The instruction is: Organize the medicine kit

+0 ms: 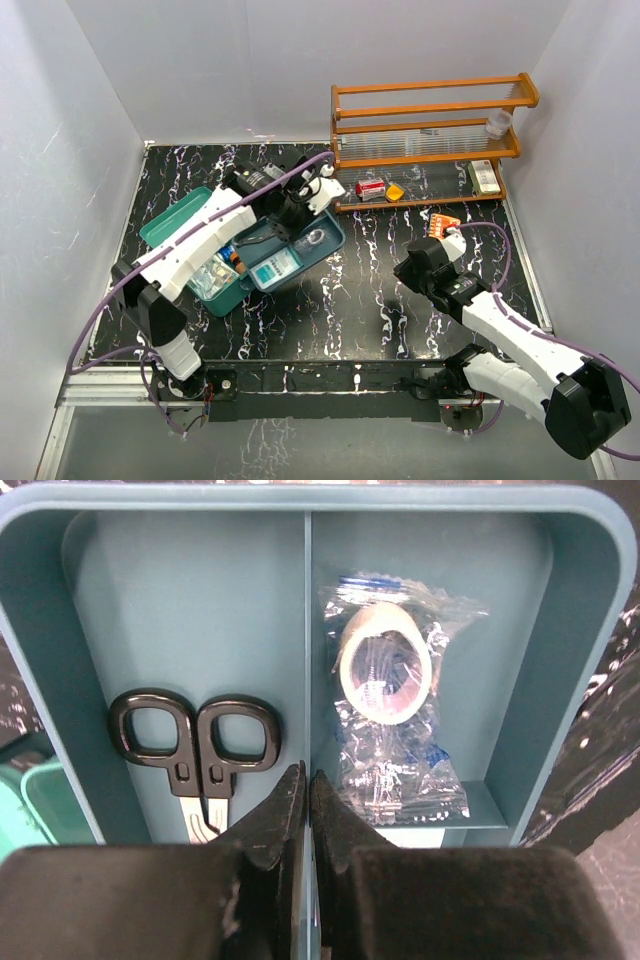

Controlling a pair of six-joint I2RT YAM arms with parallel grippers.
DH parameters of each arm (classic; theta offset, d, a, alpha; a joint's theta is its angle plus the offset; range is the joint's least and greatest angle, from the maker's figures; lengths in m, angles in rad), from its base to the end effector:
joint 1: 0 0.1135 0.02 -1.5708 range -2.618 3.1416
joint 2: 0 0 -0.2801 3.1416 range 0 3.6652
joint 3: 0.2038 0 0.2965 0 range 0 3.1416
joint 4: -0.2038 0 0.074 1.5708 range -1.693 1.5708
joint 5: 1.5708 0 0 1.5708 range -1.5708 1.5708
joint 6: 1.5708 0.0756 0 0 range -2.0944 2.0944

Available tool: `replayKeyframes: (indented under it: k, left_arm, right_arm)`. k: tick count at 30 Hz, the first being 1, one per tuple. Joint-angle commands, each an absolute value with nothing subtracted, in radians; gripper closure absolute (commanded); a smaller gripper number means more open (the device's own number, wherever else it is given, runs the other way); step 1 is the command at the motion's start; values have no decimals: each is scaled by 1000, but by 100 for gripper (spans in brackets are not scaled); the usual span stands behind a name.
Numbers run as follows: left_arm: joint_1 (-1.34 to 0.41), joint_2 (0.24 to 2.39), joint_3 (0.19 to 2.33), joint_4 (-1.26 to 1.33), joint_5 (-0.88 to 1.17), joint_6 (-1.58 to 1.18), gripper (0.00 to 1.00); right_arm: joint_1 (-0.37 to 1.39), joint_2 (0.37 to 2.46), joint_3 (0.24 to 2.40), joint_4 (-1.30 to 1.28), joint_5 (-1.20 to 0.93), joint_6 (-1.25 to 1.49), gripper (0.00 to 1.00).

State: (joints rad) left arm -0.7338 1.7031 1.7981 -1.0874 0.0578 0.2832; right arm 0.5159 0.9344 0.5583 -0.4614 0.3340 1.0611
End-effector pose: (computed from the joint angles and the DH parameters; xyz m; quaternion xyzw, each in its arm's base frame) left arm 0.3105 -0.2859 0.3533 0.4737 0.8328 -0.0907 0.2717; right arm 0.2236 0.0983 0.1799 0.3052 0.8705 0.1414 0.3593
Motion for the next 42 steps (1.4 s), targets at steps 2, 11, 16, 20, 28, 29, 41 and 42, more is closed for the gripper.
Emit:
replayKeyframes:
  k: [2, 11, 16, 20, 28, 29, 41, 42]
  left_arm:
    - [-622, 1577, 1710, -1163, 23, 331, 100]
    - [-485, 1540, 1646, -1175, 50, 411, 100]
    - [-418, 1502, 1594, -1152, 82, 415, 100]
    - [-350, 1447, 1504, -1115, 115, 433, 100]
    - [-316, 1379, 1388, -1055, 125, 522, 100]
    - [-314, 1382, 1381, -1051, 114, 526, 100]
    - [-282, 1516, 1403, -1034, 56, 559, 100]
    - [-278, 1527, 1411, -1039, 47, 557, 100]
  right_arm:
    - [513, 959, 613, -432, 301, 1040, 79]
    - [514, 974, 622, -441, 267, 1026, 81]
    - [514, 979, 631, -437, 228, 1042, 82]
    - [514, 1004, 644, -435, 182, 1051, 84]
    - [514, 1071, 646, -408, 118, 1086, 87]
    - [514, 1078, 648, -405, 112, 1089, 87]
    - [514, 1100, 639, -387, 97, 1109, 88]
    - [514, 1099, 636, -384, 96, 1110, 88]
